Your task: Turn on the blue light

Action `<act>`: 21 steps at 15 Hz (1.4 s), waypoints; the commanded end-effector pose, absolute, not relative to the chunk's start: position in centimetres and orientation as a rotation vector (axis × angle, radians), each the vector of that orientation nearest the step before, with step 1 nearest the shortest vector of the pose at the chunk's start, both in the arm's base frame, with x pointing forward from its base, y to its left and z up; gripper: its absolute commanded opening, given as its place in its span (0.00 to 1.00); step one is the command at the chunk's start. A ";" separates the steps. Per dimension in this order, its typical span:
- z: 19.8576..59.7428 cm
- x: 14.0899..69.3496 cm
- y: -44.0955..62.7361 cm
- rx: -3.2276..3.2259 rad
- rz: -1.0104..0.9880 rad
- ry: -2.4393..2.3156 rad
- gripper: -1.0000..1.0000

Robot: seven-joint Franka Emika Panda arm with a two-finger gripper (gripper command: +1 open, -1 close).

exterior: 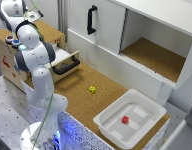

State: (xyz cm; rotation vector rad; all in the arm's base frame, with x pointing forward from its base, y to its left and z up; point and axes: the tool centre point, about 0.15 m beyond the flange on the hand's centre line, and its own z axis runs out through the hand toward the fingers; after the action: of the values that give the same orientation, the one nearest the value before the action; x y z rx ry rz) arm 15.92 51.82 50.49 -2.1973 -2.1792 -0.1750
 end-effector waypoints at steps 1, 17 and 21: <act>48.3 16.2 52.7 -2.349 -0.065 -2.170 0.00; 43.7 15.5 54.9 -2.290 0.086 -2.182 0.00; 50.9 17.6 54.1 -2.434 -0.152 -2.053 0.00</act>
State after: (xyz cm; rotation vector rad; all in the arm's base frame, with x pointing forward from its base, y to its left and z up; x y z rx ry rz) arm 16.45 52.68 46.41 -2.2676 -2.1213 -0.0619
